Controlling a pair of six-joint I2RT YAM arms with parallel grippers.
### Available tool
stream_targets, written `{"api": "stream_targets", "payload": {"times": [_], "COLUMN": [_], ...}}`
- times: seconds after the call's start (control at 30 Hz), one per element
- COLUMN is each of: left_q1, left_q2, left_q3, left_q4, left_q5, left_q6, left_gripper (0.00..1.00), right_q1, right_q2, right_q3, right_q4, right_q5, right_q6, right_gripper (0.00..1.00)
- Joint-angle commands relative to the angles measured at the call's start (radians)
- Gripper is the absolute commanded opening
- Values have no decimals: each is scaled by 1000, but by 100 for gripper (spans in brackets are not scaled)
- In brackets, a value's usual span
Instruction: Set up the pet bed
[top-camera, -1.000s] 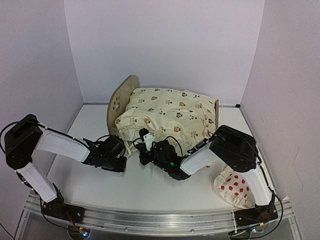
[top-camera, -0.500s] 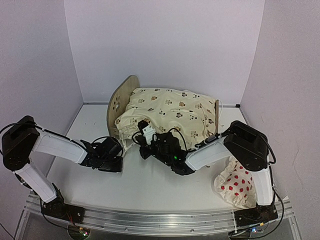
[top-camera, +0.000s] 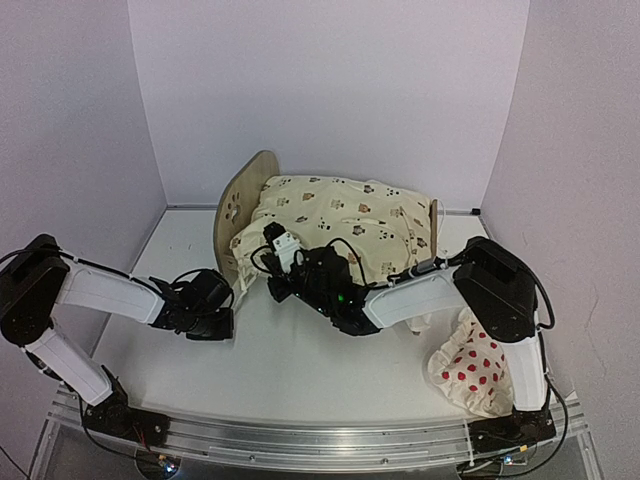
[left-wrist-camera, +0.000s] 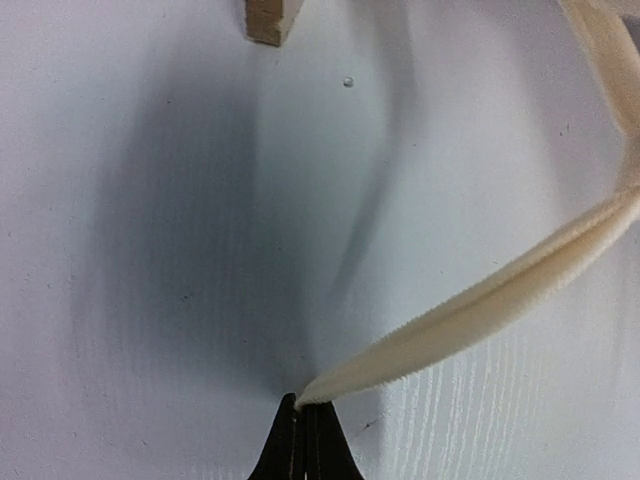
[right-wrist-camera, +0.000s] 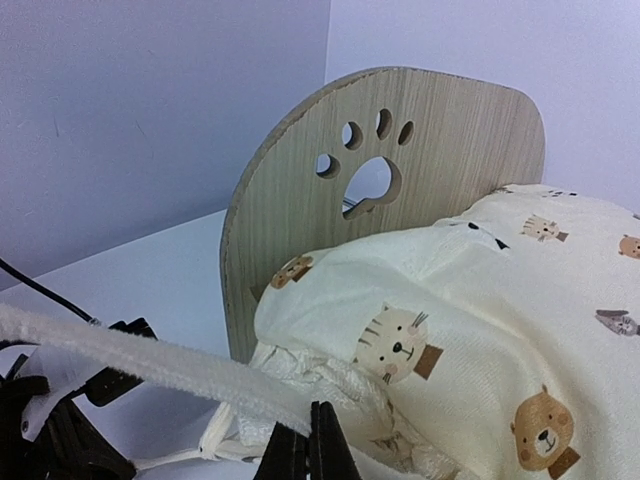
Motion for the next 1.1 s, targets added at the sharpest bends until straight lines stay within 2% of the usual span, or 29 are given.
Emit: {"api": "stream_targets", "payload": {"times": [0.0, 0.33, 0.6, 0.83, 1.07], "left_q1": [44, 187, 304, 350, 361], "left_q2": [-33, -52, 32, 134, 228], "left_q3": [-14, -3, 56, 91, 137], "left_q4": [-54, -22, -3, 46, 50], "left_q5": [7, 69, 99, 185, 176], "left_q6": [-4, 63, 115, 139, 143], "left_gripper": [0, 0, 0, 0, 0], "right_q1": [-5, -7, -54, -115, -148], "right_q2": [-27, 25, 67, 25, 7], "right_q3": [80, 235, 390, 373, 336], "right_q4": [14, -45, -138, -151, -158], "right_q5": [27, 70, 78, 89, 74], "right_q6": [-15, -94, -136, -99, -97], "right_gripper": [0, 0, 0, 0, 0]}}
